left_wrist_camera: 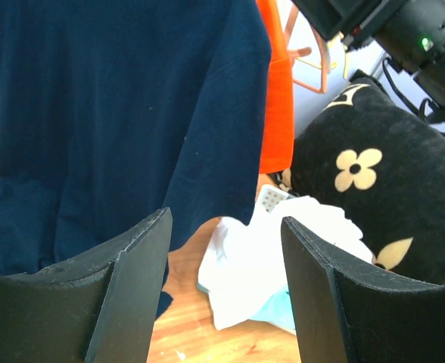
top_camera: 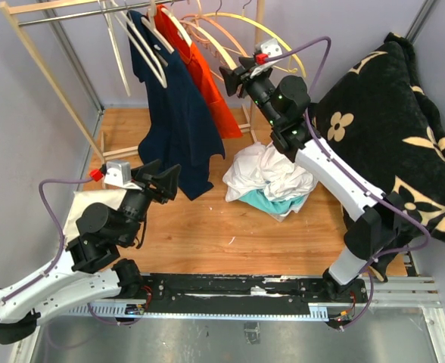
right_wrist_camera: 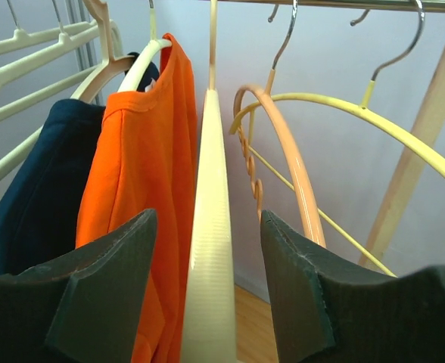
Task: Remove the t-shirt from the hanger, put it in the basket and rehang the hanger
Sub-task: Place the hanger on the clothesline, then pick up the hanger from the clothesline.
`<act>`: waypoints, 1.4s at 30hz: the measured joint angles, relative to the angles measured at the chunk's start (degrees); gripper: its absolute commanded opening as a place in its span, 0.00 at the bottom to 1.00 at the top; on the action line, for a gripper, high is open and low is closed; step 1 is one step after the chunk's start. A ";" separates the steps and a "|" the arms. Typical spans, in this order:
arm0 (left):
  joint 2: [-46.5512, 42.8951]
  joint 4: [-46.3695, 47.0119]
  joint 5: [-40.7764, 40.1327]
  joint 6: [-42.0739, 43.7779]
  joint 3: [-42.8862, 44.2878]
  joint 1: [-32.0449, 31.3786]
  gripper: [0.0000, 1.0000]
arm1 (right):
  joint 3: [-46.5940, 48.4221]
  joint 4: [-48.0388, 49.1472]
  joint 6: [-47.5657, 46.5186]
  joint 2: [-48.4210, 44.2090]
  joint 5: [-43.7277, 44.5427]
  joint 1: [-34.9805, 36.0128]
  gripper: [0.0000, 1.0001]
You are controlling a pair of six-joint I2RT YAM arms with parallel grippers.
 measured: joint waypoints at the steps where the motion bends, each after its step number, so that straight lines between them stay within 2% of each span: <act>1: 0.55 -0.07 -0.02 0.00 0.81 0.00 0.64 | -0.90 -0.20 -0.28 -0.87 0.20 0.13 0.59; 8: 2.89 -0.13 0.09 -0.15 2.51 0.00 0.64 | -6.93 -3.37 -1.81 -9.03 0.85 0.72 0.59; 16: 3.80 -0.11 0.24 -0.44 2.51 0.00 0.64 | -5.31 -7.72 -2.54 -13.38 -0.31 2.54 0.60; 20: 3.80 -0.11 0.22 -0.55 2.51 0.00 0.64 | -1.60 -11.47 -2.34 -11.39 -0.98 3.23 0.63; 30: 2.99 -0.20 0.28 -1.25 2.45 0.00 0.65 | 10.10 -19.34 -2.43 -0.96 -0.68 5.70 0.63; 42: -0.26 -0.39 1.14 -2.58 0.63 0.00 0.65 | 17.49 -22.18 -2.62 5.95 0.68 7.23 0.62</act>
